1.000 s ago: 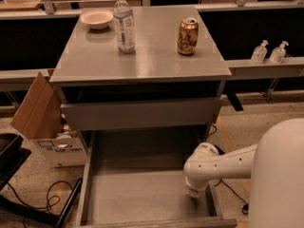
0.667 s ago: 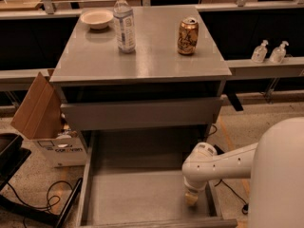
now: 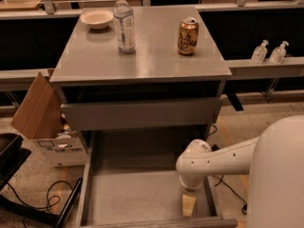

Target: Open middle drawer

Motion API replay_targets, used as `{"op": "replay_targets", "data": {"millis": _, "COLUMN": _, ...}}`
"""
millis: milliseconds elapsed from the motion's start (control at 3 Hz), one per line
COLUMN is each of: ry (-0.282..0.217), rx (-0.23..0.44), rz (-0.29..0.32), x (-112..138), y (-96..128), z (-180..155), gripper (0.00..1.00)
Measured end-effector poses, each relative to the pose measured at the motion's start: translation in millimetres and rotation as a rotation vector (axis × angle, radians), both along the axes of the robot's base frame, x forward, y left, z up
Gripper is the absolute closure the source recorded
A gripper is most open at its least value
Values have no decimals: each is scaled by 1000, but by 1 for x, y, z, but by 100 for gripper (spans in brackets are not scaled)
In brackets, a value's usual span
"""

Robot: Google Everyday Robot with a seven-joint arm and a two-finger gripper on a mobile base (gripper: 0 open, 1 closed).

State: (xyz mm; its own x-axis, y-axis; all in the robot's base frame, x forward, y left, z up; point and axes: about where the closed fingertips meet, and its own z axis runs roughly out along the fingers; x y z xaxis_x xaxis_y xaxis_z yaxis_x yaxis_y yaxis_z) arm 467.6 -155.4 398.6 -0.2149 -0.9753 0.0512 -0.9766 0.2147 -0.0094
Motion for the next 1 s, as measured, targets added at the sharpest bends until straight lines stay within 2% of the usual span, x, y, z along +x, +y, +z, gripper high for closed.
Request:
{"op": "replay_targets", "data": {"millis": 333, "ry": 7, "rx": 0, "rz": 18, "x": -2, "y": 1, "z": 0, "gripper": 0}}
{"op": "replay_targets", "data": {"millis": 667, "ry": 11, "rx": -13, "rz": 8, "x": 13, "y": -2, "z": -1, "gripper": 0}}
{"op": "replay_targets", "data": {"millis": 1000, "ry": -10, "rx": -48, "rz": -10, "x": 37, "y": -20, "z": 33, "gripper": 0}}
